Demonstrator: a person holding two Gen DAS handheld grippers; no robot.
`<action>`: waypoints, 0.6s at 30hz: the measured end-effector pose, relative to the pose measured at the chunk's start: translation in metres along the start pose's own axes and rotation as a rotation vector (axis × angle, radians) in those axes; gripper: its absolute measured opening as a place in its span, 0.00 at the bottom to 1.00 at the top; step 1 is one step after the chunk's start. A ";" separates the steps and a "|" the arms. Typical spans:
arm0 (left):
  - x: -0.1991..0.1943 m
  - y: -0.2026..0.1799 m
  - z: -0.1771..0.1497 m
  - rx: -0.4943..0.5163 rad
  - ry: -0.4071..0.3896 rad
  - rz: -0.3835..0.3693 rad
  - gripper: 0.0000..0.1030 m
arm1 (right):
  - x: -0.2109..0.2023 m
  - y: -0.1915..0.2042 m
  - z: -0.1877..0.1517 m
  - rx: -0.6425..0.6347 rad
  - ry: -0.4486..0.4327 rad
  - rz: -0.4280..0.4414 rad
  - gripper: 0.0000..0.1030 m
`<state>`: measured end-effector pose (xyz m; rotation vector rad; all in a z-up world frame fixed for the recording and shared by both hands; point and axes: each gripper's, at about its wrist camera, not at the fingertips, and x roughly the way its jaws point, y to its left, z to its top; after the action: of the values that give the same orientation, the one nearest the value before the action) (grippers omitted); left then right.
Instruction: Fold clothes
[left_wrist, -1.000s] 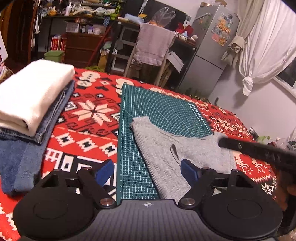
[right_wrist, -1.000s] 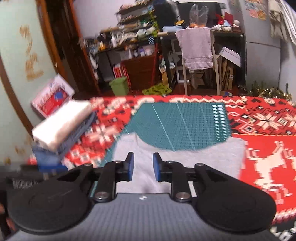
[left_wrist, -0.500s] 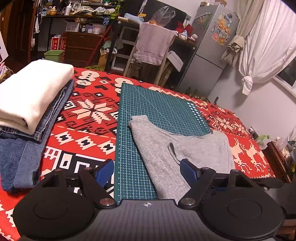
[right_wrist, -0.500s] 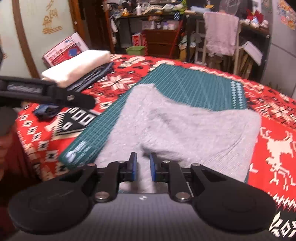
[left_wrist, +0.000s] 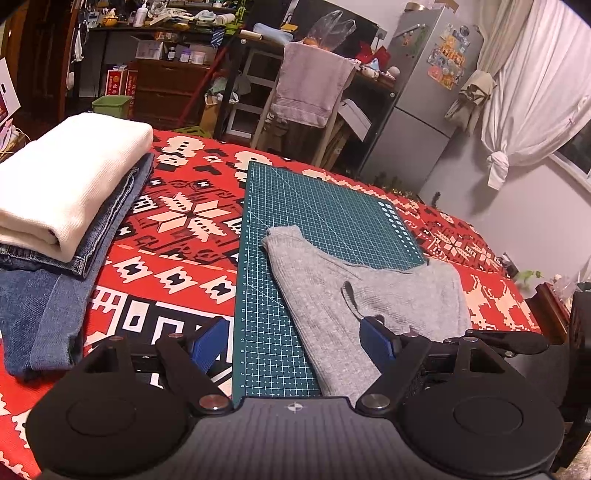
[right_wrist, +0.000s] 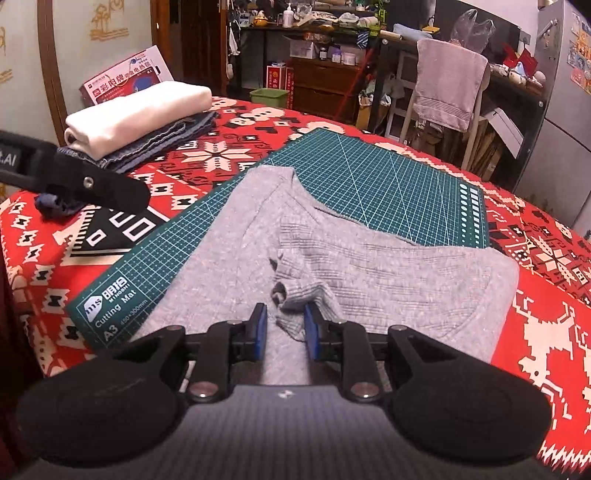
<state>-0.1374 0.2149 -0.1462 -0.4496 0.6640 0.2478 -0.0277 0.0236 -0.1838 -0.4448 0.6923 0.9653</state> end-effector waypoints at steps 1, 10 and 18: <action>0.000 0.000 0.000 0.000 0.000 0.001 0.76 | 0.000 0.000 0.000 0.004 -0.003 -0.006 0.11; 0.002 0.001 0.000 -0.007 0.009 -0.003 0.76 | -0.032 -0.002 0.006 0.050 0.018 0.112 0.06; 0.004 -0.002 -0.002 0.003 0.014 -0.015 0.75 | -0.034 -0.001 -0.010 0.052 0.079 0.119 0.06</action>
<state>-0.1348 0.2131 -0.1492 -0.4539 0.6748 0.2296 -0.0434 -0.0030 -0.1662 -0.4012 0.8205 1.0433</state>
